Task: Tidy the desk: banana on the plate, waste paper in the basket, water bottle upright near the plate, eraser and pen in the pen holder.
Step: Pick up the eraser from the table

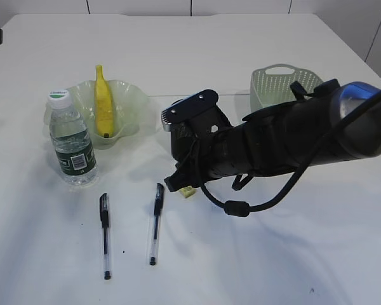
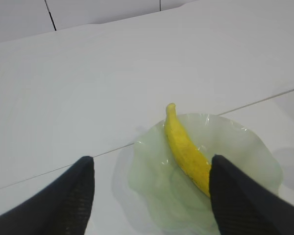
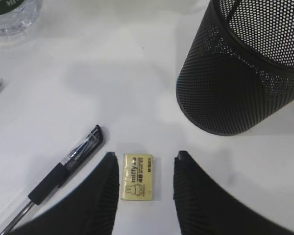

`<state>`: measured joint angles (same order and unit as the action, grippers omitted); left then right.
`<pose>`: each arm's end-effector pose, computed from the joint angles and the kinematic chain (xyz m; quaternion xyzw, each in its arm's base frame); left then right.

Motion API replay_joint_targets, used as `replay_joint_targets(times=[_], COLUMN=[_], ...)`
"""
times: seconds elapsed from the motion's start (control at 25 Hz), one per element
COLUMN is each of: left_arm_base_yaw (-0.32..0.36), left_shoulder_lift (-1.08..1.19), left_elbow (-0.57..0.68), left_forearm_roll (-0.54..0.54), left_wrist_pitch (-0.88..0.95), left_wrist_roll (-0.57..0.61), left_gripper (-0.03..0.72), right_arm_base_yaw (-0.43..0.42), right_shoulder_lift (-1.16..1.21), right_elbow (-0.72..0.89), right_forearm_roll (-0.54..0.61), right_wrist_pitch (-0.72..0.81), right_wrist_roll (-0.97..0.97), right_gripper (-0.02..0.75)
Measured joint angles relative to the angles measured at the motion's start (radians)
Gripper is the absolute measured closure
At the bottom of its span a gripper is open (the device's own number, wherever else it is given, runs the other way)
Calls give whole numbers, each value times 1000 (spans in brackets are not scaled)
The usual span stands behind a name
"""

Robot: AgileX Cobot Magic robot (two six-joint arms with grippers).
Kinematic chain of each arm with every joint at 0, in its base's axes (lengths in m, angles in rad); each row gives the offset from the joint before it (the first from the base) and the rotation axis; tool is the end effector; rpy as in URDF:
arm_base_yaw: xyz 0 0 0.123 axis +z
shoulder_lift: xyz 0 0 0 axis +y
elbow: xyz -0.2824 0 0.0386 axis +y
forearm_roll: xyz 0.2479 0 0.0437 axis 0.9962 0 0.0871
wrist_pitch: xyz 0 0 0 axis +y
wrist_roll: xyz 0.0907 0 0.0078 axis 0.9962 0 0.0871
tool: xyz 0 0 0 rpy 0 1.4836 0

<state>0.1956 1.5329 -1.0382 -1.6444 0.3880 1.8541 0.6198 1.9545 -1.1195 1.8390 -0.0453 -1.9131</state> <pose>0.3452 0.0333 0.2964 0.1114 0.8113 -0.0465 0.5720 0.3329 0.2328 0.1534 -0.3042 0.8669 0.0870 0.3852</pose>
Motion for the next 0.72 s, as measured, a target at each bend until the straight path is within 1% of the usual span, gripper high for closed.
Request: replay_joint_targets(times=[0.24, 0.72], left_arm_base_yaw=[0, 0], left_shoulder_lift=[0, 0], left_elbow=[0, 0], left_forearm_roll=[-32, -60], left_wrist_pitch=[-31, -43], left_wrist_roll=[0, 0], left_gripper=[174, 174], right_arm_base_yaw=[0, 0], right_shoulder_lift=[0, 37], right_elbow=[0, -4], right_forearm_roll=[0, 0], right_wrist_pitch=[4, 27], right_wrist_roll=[25, 67], right_gripper=[451, 451])
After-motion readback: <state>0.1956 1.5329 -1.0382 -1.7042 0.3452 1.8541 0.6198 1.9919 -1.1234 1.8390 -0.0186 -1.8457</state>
